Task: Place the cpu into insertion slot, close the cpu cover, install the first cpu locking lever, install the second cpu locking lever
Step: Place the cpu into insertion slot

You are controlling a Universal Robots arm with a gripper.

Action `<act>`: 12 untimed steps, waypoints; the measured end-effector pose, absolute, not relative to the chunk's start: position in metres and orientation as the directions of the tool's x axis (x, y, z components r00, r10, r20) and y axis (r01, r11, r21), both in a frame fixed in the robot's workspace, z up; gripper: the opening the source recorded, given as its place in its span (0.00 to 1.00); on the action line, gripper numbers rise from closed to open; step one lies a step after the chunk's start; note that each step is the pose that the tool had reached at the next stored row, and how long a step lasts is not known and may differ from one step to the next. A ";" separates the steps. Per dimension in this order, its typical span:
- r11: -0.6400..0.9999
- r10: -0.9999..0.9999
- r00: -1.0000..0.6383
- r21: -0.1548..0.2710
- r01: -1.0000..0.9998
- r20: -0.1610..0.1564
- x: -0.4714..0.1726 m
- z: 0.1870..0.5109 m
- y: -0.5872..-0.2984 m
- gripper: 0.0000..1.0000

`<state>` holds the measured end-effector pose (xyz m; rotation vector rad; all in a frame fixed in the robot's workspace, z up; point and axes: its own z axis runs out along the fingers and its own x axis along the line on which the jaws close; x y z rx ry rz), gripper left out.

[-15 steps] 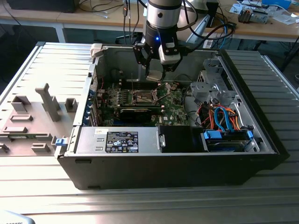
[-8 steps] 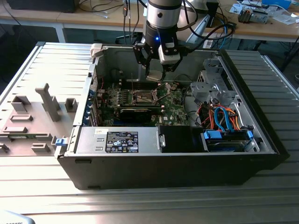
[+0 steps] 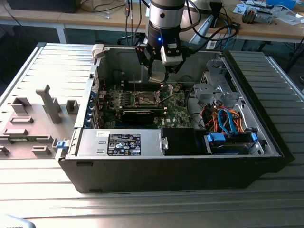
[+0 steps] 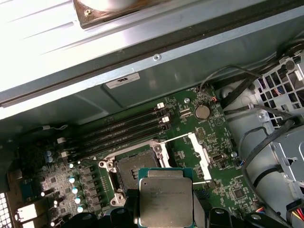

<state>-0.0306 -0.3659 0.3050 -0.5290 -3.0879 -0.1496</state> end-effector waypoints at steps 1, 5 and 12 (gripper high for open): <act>0.937 0.337 -0.941 0.093 0.338 0.021 -0.031 0.305 -0.366 0.54; 0.931 0.352 -0.936 0.093 0.352 0.021 -0.031 0.305 -0.366 0.54; 0.920 0.380 -0.925 0.093 0.380 0.021 -0.031 0.305 -0.366 0.54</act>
